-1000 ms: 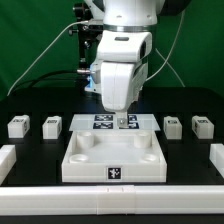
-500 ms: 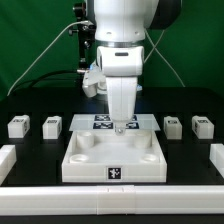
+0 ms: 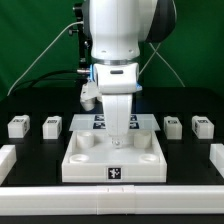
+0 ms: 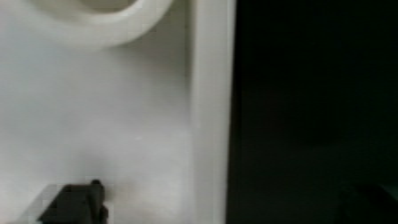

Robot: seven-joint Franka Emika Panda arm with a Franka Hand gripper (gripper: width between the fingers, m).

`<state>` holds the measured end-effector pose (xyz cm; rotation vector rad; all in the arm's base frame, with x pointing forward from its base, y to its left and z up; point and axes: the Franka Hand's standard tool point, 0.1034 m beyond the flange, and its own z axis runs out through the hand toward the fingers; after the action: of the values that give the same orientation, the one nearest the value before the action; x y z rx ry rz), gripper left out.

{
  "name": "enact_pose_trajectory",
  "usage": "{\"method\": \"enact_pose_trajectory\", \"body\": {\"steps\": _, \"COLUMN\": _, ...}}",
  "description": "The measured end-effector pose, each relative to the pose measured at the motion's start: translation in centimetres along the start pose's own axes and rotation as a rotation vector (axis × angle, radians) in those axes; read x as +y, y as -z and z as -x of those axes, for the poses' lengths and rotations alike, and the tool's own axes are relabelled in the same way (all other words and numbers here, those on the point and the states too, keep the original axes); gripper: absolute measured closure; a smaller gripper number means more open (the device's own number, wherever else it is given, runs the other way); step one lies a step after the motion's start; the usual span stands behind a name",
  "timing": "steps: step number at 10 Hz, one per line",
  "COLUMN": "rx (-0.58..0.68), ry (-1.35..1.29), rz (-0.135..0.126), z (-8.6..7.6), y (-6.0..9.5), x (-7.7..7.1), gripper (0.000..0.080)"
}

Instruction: Assemble one leg

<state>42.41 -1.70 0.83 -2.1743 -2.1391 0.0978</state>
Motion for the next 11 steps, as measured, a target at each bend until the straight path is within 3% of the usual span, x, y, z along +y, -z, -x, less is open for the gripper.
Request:
{"method": "enact_pose_trajectory", "body": {"steps": 4, "rx": 0.001, "ry": -0.020, "rz": -0.002, "z": -0.05, "y": -0.09, "x": 0.00, "gripper": 0.0158}}
{"method": "enact_pose_trajectory", "body": {"steps": 5, "rx": 0.001, "ry": -0.023, "rz": -0.002, "z": -0.06, "y": -0.10, "x": -0.02, "gripper": 0.0357}}
{"method": "enact_pose_trajectory", "body": {"steps": 6, "rx": 0.001, "ry": -0.024, "rz": -0.003, "z": -0.03, "y": -0.12, "x": -0.03, "gripper": 0.0357}}
{"method": "enact_pose_trajectory", "body": {"steps": 7, "rx": 0.001, "ry": -0.024, "rz": -0.003, "z": -0.03, "y": -0.12, "x": -0.04, "gripper": 0.0507}}
{"method": "enact_pose_trajectory", "body": {"steps": 8, "rx": 0.001, "ry": -0.024, "rz": -0.003, "z": -0.03, "y": -0.12, "x": -0.04, "gripper": 0.0507}}
{"method": "enact_pose_trajectory", "body": {"steps": 9, "rx": 0.001, "ry": -0.024, "rz": -0.003, "z": -0.03, "y": -0.13, "x": -0.04, "gripper": 0.0684}}
{"method": "enact_pose_trajectory", "body": {"steps": 10, "rx": 0.001, "ry": -0.024, "rz": 0.006, "z": -0.04, "y": 0.02, "x": 0.17, "gripper": 0.0684}}
{"method": "enact_pose_trajectory", "body": {"steps": 11, "rx": 0.002, "ry": -0.024, "rz": 0.011, "z": -0.05, "y": 0.05, "x": 0.25, "gripper": 0.0732}}
